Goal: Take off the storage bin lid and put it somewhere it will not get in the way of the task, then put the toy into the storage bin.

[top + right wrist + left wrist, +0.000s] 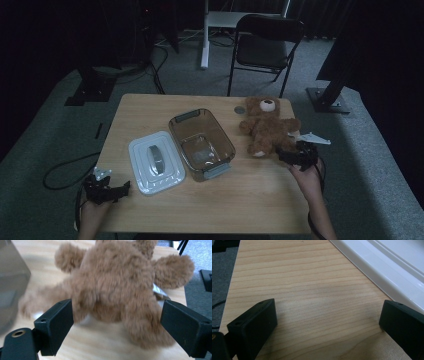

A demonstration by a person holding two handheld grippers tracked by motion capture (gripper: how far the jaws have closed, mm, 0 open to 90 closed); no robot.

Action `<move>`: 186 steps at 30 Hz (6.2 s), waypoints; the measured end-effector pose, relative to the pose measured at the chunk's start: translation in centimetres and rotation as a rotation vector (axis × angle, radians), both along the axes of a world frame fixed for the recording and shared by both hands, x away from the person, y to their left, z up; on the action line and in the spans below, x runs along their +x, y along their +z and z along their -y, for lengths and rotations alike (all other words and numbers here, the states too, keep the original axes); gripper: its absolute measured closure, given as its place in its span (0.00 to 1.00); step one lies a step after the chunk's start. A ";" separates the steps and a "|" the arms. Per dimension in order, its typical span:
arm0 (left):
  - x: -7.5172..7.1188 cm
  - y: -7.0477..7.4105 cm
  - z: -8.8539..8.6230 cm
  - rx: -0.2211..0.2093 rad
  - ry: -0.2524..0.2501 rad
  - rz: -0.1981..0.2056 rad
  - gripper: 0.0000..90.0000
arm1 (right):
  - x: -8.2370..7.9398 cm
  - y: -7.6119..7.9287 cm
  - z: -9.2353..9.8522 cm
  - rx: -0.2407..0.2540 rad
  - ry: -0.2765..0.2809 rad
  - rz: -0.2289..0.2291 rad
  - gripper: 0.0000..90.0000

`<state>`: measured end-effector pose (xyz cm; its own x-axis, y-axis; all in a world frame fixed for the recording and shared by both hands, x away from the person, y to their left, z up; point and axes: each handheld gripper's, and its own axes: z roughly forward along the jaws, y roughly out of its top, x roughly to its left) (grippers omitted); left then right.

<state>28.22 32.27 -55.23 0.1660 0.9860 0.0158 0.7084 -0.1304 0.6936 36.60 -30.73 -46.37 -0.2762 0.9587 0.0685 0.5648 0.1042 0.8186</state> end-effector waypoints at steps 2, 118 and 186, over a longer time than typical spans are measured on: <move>0.0 0.0 0.0 -0.001 0.003 0.000 0.02 | 1.8 0.7 -0.4 0.030 -0.003 -0.014 0.12; 0.0 0.0 0.0 0.000 0.009 -0.001 0.02 | 0.3 13.4 -15.2 0.074 0.403 0.239 0.79; 0.0 0.0 0.0 0.000 0.009 0.001 0.02 | 5.7 11.2 -24.8 0.089 0.436 0.014 0.28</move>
